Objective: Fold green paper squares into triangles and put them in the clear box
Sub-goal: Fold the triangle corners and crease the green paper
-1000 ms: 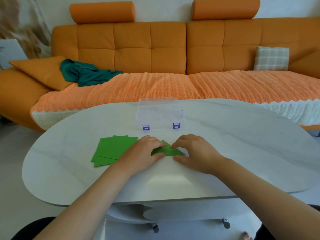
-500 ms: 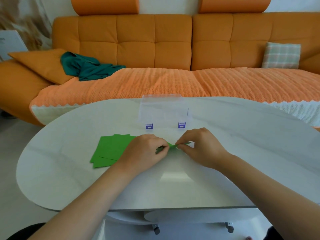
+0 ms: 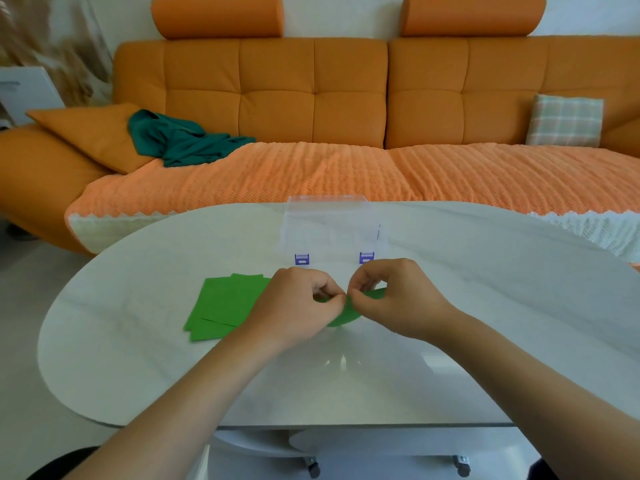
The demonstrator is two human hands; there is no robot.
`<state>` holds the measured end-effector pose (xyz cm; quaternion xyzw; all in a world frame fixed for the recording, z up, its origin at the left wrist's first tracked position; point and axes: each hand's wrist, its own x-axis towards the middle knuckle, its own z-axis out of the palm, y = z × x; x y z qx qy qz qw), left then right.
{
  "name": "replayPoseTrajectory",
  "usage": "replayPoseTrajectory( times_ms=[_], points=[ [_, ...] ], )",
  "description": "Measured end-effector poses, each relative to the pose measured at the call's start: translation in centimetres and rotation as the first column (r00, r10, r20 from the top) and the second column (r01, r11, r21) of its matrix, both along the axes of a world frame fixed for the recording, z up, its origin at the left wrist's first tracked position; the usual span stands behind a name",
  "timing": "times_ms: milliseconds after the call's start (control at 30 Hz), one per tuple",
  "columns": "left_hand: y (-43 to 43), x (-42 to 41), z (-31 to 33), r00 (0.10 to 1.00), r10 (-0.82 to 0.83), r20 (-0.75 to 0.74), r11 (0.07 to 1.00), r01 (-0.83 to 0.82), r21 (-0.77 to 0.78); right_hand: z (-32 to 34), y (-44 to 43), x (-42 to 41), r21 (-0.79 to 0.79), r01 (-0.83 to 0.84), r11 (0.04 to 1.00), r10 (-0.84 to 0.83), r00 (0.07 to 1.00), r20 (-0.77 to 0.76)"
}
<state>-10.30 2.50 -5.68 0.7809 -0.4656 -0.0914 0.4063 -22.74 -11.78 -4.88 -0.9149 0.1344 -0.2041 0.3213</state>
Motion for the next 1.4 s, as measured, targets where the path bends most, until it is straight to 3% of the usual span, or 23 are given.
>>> replayPoseTrajectory(
  times_ms=[133,433,600,700,833,1133,1400],
  points=[
    [0.1,0.2,0.1,1.000,-0.022,0.000,0.999,0.022,0.030,0.2,0.2,0.4,-0.193,-0.041,0.980,0.044,0.999,0.008],
    [1.2,2.5,0.9,0.994,-0.002,0.113,0.998,-0.005,0.058,0.5,-2.2,0.3,-0.231,-0.004,0.973,-0.002,1.000,-0.028],
    [1.6,3.1,0.9,0.962,0.034,0.271,0.995,-0.059,0.083,-0.2,-3.1,0.3,-0.396,0.104,0.912,-0.135,0.989,-0.052],
    [2.0,3.8,1.1,0.958,0.105,0.266,0.993,-0.114,0.021,-0.1,-3.8,0.0,-0.321,0.165,0.933,-0.179,0.984,-0.017],
    [1.7,3.1,0.8,0.973,0.019,0.228,1.000,-0.019,-0.003,-0.1,-2.0,0.5,-0.177,0.032,0.984,-0.023,0.999,0.049],
    [0.9,1.7,0.6,0.924,0.028,0.382,0.999,-0.032,0.004,-0.7,-0.4,1.7,-0.350,-0.019,0.936,0.071,0.988,0.136],
    [1.1,2.5,0.7,0.945,0.020,0.326,0.999,-0.006,-0.045,-0.3,-1.1,1.7,-0.387,-0.027,0.922,0.090,0.985,0.147]
  ],
)
